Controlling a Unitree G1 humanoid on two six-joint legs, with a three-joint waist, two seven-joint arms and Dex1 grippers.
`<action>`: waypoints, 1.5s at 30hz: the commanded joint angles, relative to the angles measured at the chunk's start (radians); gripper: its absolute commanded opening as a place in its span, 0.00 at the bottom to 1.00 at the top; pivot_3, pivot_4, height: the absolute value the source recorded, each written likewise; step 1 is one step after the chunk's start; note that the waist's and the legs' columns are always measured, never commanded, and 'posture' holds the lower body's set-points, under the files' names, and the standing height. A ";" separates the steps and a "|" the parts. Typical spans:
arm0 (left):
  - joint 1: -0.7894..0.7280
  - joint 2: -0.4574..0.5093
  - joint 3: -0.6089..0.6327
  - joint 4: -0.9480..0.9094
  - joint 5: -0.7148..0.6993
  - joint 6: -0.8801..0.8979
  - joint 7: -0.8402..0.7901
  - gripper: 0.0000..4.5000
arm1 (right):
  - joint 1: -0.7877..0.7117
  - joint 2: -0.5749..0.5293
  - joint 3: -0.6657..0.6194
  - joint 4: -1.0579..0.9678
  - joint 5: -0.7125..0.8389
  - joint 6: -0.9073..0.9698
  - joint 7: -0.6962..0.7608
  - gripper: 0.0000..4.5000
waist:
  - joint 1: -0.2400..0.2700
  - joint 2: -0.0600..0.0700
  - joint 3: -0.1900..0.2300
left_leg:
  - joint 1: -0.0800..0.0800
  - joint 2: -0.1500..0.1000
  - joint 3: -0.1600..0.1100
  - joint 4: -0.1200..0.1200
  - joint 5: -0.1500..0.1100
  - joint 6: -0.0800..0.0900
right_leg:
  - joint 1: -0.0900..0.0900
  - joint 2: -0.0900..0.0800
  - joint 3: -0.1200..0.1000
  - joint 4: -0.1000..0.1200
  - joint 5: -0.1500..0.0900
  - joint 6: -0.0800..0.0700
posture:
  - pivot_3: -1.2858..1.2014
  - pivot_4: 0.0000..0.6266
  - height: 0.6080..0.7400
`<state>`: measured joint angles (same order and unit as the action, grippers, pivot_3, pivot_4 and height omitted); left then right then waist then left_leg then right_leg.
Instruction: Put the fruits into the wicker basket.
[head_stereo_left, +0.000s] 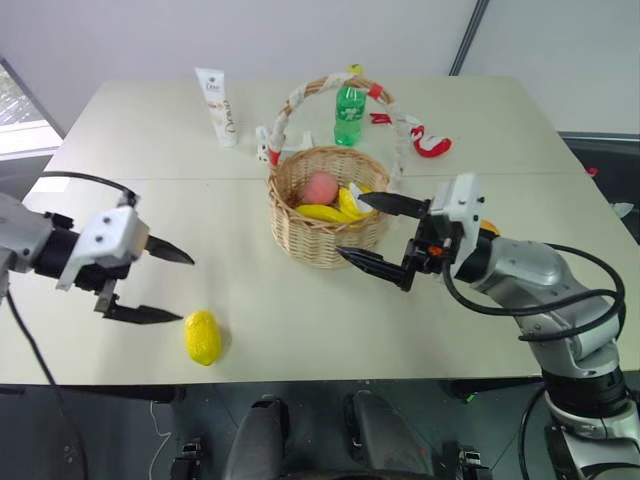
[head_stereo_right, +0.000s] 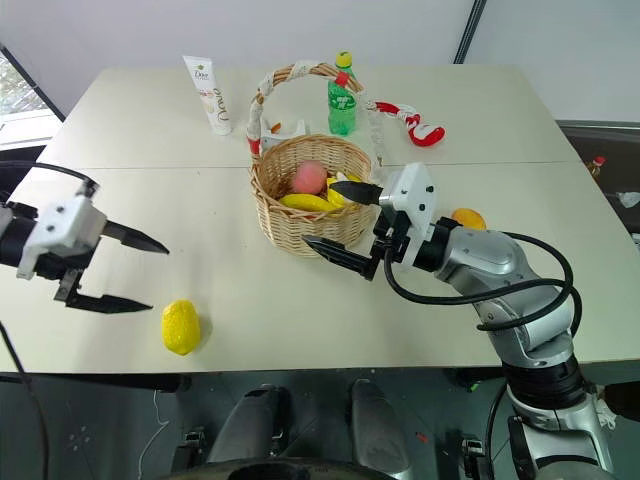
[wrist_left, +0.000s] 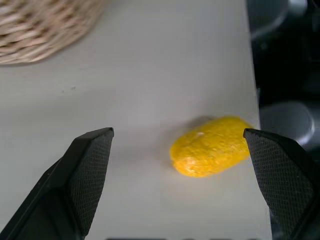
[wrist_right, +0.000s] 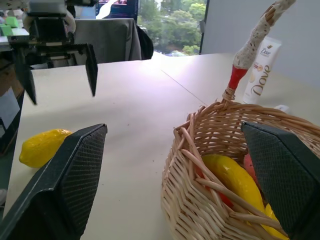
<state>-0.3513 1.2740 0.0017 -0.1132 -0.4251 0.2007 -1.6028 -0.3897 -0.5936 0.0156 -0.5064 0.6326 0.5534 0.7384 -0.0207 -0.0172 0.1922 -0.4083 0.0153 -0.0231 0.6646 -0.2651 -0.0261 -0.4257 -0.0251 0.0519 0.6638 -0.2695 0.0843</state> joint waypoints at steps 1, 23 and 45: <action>-0.034 0.081 -0.079 -0.014 -0.012 -0.125 -0.012 0.99 | -0.016 0.009 -0.008 -0.017 0.002 -0.020 0.008 1.00 | -0.001 0.000 0.000 | 0.000 0.000 0.000 0.000 0.000 0.000 | 0.000 0.000 0.000 0.000 0.000 0.000 | 0.52 0.24 1.00; -0.268 0.074 -0.526 0.015 0.136 -0.536 -0.012 0.99 | 0.075 -0.139 0.048 -0.178 0.068 0.094 0.114 1.00 | -0.001 0.000 0.000 | 0.000 0.000 0.001 0.001 0.000 0.001 | 0.000 0.002 0.001 0.000 0.000 0.000 | 0.52 0.24 1.00; -0.173 0.017 -0.402 0.065 0.139 -0.444 -0.012 0.42 | 0.086 -0.086 0.048 -0.136 -0.002 0.015 0.111 1.00 | 0.000 0.000 0.000 | 0.000 0.001 0.000 0.001 0.000 0.001 | 0.000 0.003 0.001 0.001 0.000 0.000 | 0.52 0.24 1.00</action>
<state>-0.5325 1.2860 -0.4353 -0.0427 -0.2703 -0.2454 -1.6102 -0.2851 -0.6867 0.0713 -0.6241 0.6269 0.5843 0.8509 -0.0211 -0.0176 0.1924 -0.4083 0.0159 -0.0227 0.6656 -0.2653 -0.0256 -0.4259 -0.0221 0.0526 0.6643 -0.2695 0.0847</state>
